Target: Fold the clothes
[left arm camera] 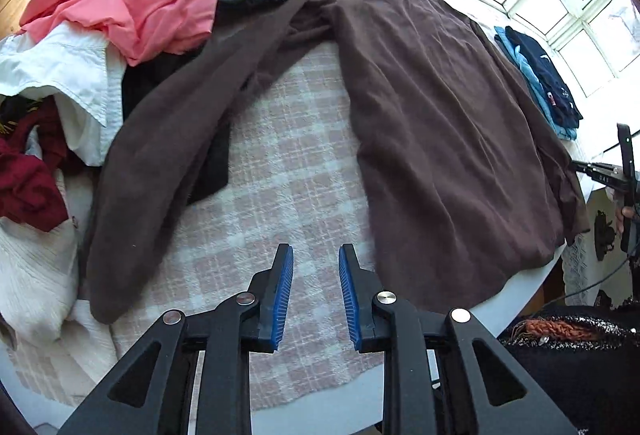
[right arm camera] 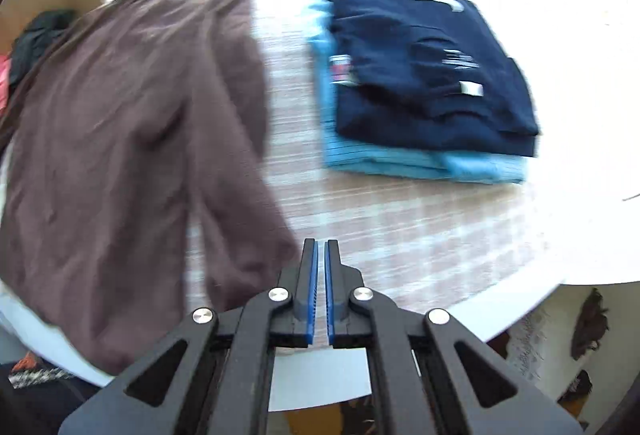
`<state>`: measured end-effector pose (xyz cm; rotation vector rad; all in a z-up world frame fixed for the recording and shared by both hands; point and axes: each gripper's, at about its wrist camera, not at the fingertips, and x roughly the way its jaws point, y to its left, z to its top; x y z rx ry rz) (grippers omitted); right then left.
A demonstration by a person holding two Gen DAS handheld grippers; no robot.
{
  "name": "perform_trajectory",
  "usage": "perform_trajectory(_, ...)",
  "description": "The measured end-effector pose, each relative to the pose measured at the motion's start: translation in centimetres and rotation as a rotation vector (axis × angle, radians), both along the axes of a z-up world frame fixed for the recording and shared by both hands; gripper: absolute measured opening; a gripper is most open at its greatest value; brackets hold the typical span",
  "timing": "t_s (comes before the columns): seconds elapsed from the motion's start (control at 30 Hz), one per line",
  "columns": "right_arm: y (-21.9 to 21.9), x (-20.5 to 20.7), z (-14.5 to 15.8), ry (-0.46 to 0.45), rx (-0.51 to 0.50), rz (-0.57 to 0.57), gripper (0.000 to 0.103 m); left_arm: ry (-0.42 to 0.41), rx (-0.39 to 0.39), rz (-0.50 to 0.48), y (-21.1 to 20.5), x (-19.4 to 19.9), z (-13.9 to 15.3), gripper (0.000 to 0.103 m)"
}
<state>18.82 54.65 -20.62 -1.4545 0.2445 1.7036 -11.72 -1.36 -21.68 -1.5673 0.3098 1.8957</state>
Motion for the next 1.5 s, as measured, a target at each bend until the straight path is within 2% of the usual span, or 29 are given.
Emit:
perform_trajectory(0.03, 1.4, 1.5, 0.2, -0.058, 0.088, -0.071, 0.005, -0.019, -0.002, -0.022, 0.7, 0.7, -0.6, 0.024)
perform_trajectory(0.13, 1.2, 5.2, 2.8, 0.153, -0.041, -0.072, 0.01, -0.07, -0.002, -0.082, 2.5, 2.4, -2.0, 0.03)
perform_trajectory(0.2, -4.2, 4.5, 2.3, 0.265, -0.217, 0.036, 0.03, -0.099, -0.009, -0.12, 3.5, 3.4, -2.7, 0.03)
perform_trajectory(0.23, -6.7, 4.1, 1.6, 0.298, -0.303, 0.094, 0.034, -0.109, -0.013, -0.136, 3.9, 3.9, -2.9, 0.031)
perform_trajectory(0.3, -11.9, 2.5, -1.5, 0.324, -0.432, 0.169, 0.036, -0.129, -0.015, -0.157, 4.5, 4.7, -3.3, 0.033)
perform_trajectory(0.4, -17.6, 2.5, -5.0, 0.29, -0.526, 0.224, 0.036, -0.155, -0.023, -0.172, 5.1, 5.5, -4.1, 0.036)
perform_trajectory(0.5, -19.6, 2.0, -7.5, 0.241, -0.53, 0.213, 0.036, -0.173, -0.024, -0.174, 5.4, 6.0, -4.7, 0.036)
perform_trajectory(0.57, -20.3, 1.9, -8.1, 0.228, -0.531, 0.203, 0.036, -0.177, -0.029, -0.176, 5.5, 6.4, -4.8, 0.036)
perform_trajectory(0.9, -23.9, 0.8, -7.9, 0.192, -0.502, 0.239, 0.036, -0.161, -0.046, -0.157, 5.5, 7.6, -4.6, 0.036)
perform_trajectory(1.1, -25.6, 0.6, -7.8, 0.194, -0.5, 0.212, 0.036, -0.139, -0.046, -0.09, 4.4, 7.8, -4.4, 0.038)
perform_trajectory(1.23, -27.3, -0.2, -7.8, 0.195, -0.494, 0.235, 0.036, -0.145, -0.058, -0.117, 5.1, 8.4, -4.8, 0.038)
perform_trajectory(1.27, -27.8, -0.4, -7.7, 0.19, -0.488, 0.249, 0.036, -0.137, -0.065, -0.135, 5.4, 8.6, -4.7, 0.038)
perform_trajectory(1.3, -28.3, -0.5, -7.6, 0.198, -0.497, 0.261, 0.025, -0.13, -0.075, -0.147, 5.6, 8.8, -4.7, 0.037)
perform_trajectory(1.37, -29.2, -0.7, -7.1, 0.224, -0.507, 0.275, 0.004, -0.121, -0.075, -0.148, 5.6, 8.8, -4.6, 0.022)
perform_trajectory(1.4, -29.5, -0.8, -6.8, 0.242, -0.505, 0.275, 0.004, -0.133, -0.056, -0.14, 5.4, 8.6, -4.5, 0.008)
perform_trajectory(1.5, -30.0, -0.4, -4.1, 0.339, -0.544, 0.252, 0.004, -0.143, 0.006, -0.123, 4.7, 8.3, -3.1, 0.004)
